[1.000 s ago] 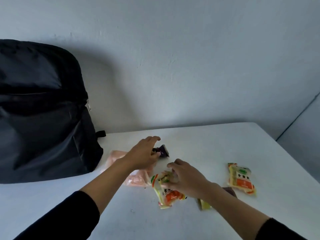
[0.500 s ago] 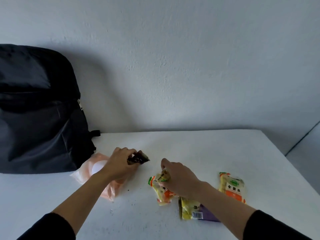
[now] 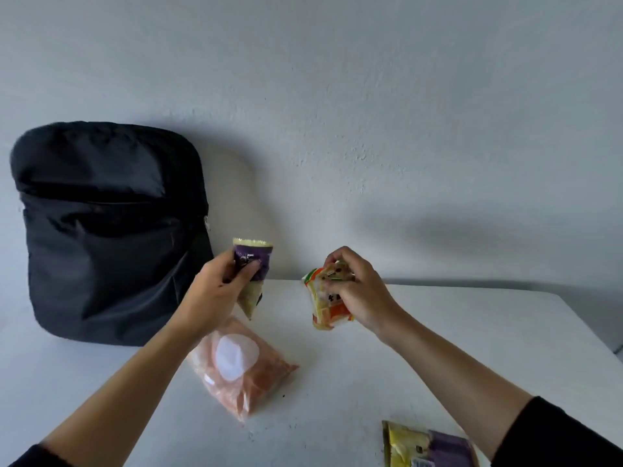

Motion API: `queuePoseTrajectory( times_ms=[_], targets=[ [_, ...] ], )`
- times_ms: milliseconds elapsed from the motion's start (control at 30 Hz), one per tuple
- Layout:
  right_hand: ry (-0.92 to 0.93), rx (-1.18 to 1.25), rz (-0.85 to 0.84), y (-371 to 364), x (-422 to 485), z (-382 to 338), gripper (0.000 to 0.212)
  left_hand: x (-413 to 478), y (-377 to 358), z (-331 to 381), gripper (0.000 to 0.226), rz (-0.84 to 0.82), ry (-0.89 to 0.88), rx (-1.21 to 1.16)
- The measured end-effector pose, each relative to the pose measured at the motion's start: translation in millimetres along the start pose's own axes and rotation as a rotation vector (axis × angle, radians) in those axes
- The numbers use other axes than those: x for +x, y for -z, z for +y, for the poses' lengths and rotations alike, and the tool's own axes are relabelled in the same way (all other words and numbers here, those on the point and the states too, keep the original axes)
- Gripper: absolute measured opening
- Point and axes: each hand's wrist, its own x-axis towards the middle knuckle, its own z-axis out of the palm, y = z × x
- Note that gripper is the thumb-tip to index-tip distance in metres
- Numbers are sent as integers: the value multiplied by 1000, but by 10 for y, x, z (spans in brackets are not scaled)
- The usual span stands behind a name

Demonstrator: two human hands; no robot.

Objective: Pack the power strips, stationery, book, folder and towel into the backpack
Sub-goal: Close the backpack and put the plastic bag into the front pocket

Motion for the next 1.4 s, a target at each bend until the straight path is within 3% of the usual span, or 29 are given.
queuePoseTrajectory(
  times_ms=[100,267,467,533,633,767,900,1033,1167,1267,1333,1400],
  targets=[
    [66,70,-31,-285,75,-228,22,-26,326,219,8,81,-113,-27],
    [241,3,5,-771,208,-593,23,-73,974,283,8,192,-155,-32],
    [596,-149,31,-1538,447,-1158,27,30,1949,233,21,255,-134,-63],
    [629,-149,55,-1767,578,-1362,32,134,2232,245,20,264,-164,-51],
    [593,-119,144,-2062,804,-1648,34,418,2641,210,22,287,-219,161],
    [480,-213,96,-2369,1001,-1811,14,734,2965,79,17,220,-273,267],
    [324,-419,-111,-2576,982,-1734,14,988,3002,-6,22,184,-410,411],
    [289,-445,-145,-2588,1020,-1758,13,1177,3079,-57,28,-17,-622,591],
    [273,-428,-287,-2469,998,-1854,11,1243,3135,-245,32,-271,-583,914],
    [261,-454,-285,-2428,980,-1839,14,1262,3187,-232,22,-398,-527,1027],
    [249,-445,-197,-2418,1029,-1827,15,1266,3245,-185,59,-460,-490,1038],
    [232,-428,-104,-2431,1098,-1806,16,1207,3275,-201,74,-493,-529,1174]
  ],
)
